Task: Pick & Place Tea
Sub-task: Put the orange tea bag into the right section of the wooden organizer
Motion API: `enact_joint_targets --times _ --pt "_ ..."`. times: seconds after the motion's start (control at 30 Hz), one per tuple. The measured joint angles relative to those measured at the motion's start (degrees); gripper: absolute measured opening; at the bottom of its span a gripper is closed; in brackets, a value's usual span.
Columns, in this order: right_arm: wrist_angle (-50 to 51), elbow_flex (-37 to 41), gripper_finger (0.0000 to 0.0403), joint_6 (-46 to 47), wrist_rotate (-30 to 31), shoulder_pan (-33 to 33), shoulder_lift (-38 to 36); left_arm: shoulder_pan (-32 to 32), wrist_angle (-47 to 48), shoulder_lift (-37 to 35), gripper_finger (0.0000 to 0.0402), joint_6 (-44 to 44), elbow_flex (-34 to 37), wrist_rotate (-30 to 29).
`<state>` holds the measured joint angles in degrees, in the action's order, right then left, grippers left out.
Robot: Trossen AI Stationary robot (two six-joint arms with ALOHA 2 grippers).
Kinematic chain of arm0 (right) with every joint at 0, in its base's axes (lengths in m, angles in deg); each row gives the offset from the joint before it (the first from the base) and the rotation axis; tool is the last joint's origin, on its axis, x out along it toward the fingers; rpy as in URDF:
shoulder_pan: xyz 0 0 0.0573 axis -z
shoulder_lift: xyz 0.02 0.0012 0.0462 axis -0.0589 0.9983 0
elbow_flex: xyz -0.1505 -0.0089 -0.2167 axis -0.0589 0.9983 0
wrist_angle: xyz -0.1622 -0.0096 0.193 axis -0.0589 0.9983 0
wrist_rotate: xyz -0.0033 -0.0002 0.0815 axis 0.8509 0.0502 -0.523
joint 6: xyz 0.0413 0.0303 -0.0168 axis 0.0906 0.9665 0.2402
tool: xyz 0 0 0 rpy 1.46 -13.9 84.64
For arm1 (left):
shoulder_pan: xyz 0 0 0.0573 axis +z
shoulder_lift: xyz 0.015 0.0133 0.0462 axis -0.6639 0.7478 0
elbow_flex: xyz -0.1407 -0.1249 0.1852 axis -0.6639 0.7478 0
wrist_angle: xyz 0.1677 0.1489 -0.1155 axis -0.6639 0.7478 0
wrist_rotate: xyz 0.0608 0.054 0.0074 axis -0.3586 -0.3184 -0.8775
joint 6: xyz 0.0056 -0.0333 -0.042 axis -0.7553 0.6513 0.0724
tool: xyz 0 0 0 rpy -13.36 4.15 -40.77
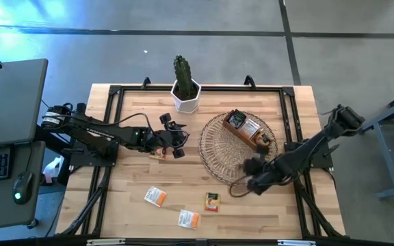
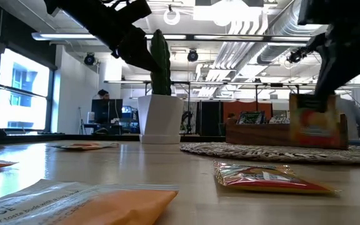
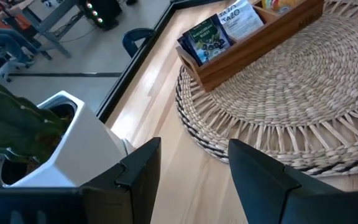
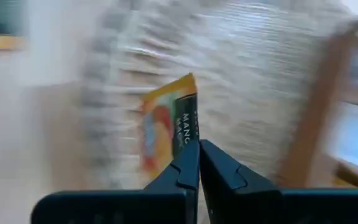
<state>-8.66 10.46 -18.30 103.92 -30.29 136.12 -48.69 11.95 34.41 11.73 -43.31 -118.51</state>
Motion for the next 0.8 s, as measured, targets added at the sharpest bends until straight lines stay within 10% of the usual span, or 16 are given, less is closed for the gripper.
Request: enact_joint_targets --times 0.33,0.8 --pt "35.34 0.11 0.0002 23.73 6.31 7.49 -6.50 0.00 0.05 0.00 0.0184 -0.07 0.00 0.08" --pt "32.12 0.02 0.0002 17.51 10.79 15.71 -6.66 0.00 0.07 0.00 0.0184 -0.07 0.00 0.24"
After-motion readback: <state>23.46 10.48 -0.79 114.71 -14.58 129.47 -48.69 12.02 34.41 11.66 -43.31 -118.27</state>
